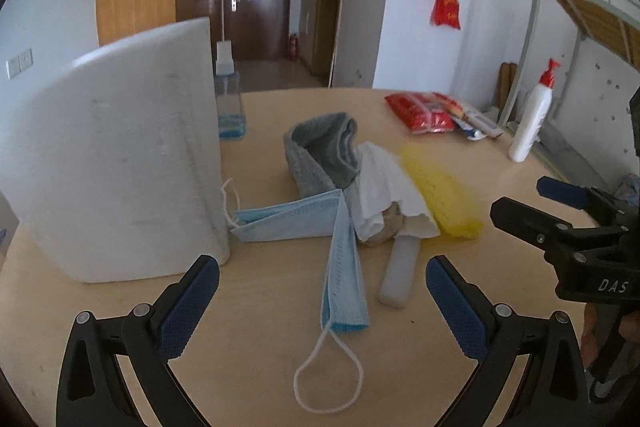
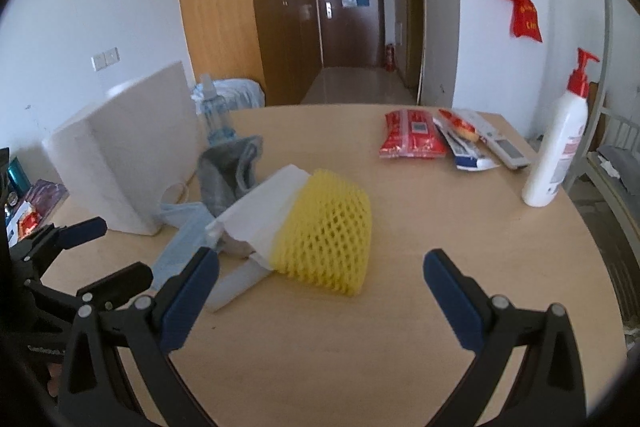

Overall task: Organize soft objects
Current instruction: 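Move both tools toward the blue mask and yellow mesh sleeve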

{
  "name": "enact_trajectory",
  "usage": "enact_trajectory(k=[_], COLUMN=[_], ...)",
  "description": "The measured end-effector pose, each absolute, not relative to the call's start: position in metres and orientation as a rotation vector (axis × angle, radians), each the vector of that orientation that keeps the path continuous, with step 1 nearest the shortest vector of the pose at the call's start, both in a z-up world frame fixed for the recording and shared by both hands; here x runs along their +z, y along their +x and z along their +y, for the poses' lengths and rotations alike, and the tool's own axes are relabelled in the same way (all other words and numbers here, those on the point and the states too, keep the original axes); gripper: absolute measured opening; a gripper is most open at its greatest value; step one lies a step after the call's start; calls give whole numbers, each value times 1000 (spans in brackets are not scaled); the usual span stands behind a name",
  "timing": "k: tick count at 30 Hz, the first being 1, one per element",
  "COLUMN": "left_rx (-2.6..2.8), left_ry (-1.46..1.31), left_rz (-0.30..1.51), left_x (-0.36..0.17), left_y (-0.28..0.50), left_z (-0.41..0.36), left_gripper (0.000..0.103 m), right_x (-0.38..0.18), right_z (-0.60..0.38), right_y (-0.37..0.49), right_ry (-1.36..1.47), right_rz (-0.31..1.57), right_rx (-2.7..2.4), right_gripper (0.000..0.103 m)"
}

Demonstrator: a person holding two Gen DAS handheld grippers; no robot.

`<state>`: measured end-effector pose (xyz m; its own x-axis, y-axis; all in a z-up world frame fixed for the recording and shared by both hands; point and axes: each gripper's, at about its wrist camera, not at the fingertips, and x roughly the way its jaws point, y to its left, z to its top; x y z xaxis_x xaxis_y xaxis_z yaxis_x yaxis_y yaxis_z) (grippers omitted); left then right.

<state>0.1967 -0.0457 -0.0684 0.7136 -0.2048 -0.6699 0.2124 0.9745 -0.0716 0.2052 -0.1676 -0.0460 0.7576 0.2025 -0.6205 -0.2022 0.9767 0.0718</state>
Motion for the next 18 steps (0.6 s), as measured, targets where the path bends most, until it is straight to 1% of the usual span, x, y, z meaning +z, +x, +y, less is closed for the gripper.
enact_trajectory(k=[6,10,15,17,18], left_rx=[-240,-243,-233,-237,-238], left_ry=[16,4,-3,-7,-11], left_rz=[810,852,915,933,941], left_x=[-83,-90,-99,-103,-104], left_y=[212,221,230,232,233], left_z=[-52,-52,-51,-51,-51], left_gripper=[101,94,79,68,67], right_x=[-55,-56,-57,-59,-59], right_z=[-168,-169,-167,-165,-165], right_y=[223,229,234,237,239], right_ry=[-16,-10,-15,-30,-39], right_rz=[728,745,756,767,770], right_rx=[214,224,224,217,211], right_gripper=[103,103,103,103,103])
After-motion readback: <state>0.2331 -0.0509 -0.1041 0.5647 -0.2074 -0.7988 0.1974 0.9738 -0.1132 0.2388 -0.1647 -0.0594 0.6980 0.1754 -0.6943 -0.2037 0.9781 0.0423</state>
